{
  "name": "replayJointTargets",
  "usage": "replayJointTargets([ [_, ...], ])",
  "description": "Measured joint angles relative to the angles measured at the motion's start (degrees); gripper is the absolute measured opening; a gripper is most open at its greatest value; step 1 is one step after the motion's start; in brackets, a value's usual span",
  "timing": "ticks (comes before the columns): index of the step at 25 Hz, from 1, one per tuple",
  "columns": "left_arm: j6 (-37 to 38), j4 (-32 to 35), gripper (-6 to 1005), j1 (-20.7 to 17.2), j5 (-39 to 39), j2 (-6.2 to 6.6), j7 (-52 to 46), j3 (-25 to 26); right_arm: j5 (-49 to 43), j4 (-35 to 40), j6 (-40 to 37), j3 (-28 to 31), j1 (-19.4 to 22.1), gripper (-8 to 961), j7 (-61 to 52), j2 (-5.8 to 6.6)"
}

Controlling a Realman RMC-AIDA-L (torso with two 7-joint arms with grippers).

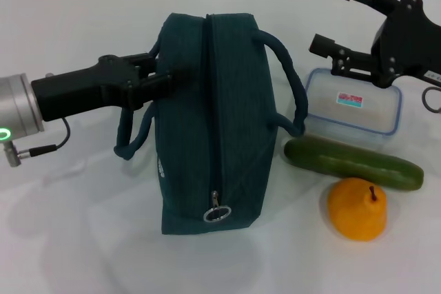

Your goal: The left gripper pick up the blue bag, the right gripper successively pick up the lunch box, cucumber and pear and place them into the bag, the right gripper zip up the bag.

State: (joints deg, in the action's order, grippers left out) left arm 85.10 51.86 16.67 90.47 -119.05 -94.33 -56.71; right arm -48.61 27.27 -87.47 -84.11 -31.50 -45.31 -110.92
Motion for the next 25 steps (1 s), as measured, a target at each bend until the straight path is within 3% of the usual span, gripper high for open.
replayJointTargets([
  [8,0.06,-2.15,309,0.72,-0.73,-0.09,1.55,0.27,0.00,-0.47,0.28,0.01,1.65,784,-0.51,0.51],
  [15,0.10,-2.91,54,1.47,-1.32,-0.23,4.72,0.29,0.00,-0.64,4.92,0.75,4.76,779,-2.88,0.46],
  [21,0.16,-3.81,37,2.30,-1.39,0.00,9.23,0.30,-0.03,-0.65,4.36,0.70,8.83,775,-8.19,0.77],
  [25,0.17,-4.01,37,2.63,-1.90,-0.28,10.55,0.25,-3.50,-0.92,-0.26,0.76,10.83,773,-11.43,1.47],
])
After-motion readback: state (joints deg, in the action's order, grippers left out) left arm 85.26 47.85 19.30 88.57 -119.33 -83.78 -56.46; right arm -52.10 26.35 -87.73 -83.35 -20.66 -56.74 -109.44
